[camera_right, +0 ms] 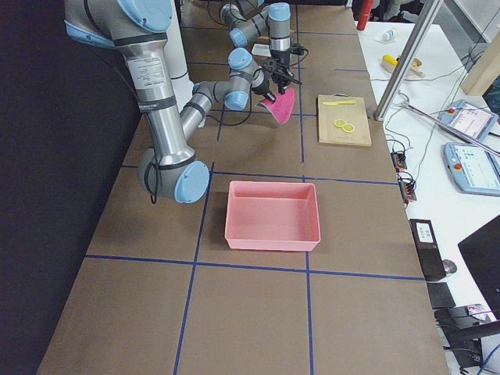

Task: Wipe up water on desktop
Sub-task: 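Bring the right gripper to the hanging cloth and grasp it below the left gripper, then open the left gripper and withdraw it while the right gripper lowers the cloth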

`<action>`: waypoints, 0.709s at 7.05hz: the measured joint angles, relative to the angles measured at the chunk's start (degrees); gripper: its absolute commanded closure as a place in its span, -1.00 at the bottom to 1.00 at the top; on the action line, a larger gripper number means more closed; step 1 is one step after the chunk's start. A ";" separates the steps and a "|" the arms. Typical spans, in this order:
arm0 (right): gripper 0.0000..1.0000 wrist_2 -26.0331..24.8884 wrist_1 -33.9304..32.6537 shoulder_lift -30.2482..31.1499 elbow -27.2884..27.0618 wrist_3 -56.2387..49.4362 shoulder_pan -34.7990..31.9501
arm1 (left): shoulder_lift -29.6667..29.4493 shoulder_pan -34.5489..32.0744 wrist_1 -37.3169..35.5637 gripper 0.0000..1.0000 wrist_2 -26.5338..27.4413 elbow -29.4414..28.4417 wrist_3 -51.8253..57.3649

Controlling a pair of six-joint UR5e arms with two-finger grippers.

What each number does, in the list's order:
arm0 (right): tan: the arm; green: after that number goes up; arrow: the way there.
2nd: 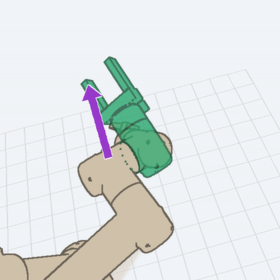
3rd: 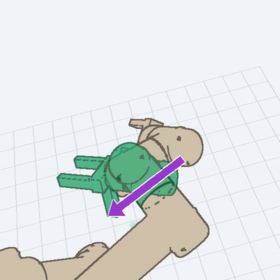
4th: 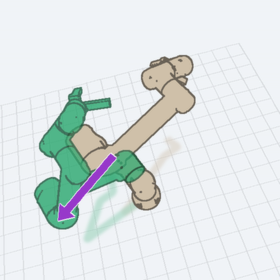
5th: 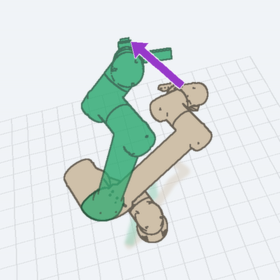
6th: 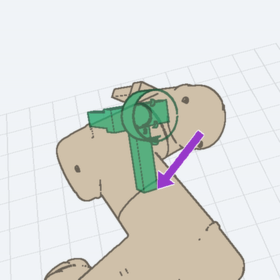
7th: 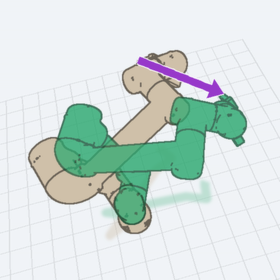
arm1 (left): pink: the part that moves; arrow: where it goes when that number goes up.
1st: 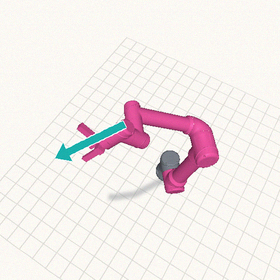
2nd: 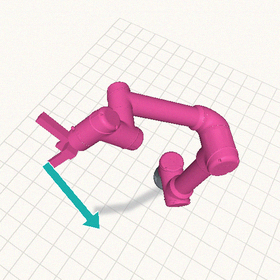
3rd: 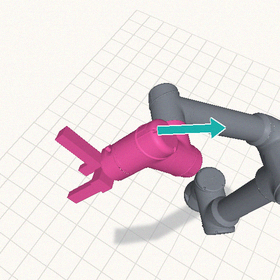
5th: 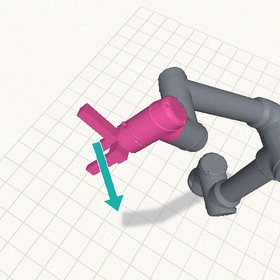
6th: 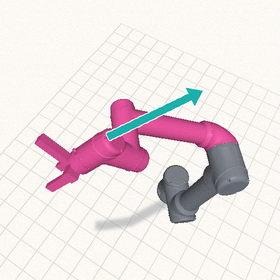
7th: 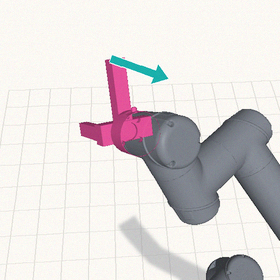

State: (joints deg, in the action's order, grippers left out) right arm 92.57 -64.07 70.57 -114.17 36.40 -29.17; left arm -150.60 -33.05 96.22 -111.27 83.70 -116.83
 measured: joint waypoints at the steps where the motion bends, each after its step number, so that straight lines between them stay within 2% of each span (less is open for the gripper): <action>1: 1.00 -0.82 -0.04 0.20 -0.16 0.01 0.22 | 0.07 0.00 0.34 0.19 0.00 -0.02 0.09; 3: 1.00 -1.41 -0.26 0.80 -0.94 0.07 0.44 | 0.18 -0.01 0.59 -0.05 -0.02 0.02 0.25; 5: 1.00 -1.08 -0.70 3.95 -2.84 0.52 0.56 | 1.22 -1.08 1.55 -0.15 -0.12 1.64 0.90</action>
State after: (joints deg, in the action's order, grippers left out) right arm 91.49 -64.77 74.52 -117.01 36.92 -28.61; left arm -149.38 -34.13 97.76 -111.39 85.34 -115.93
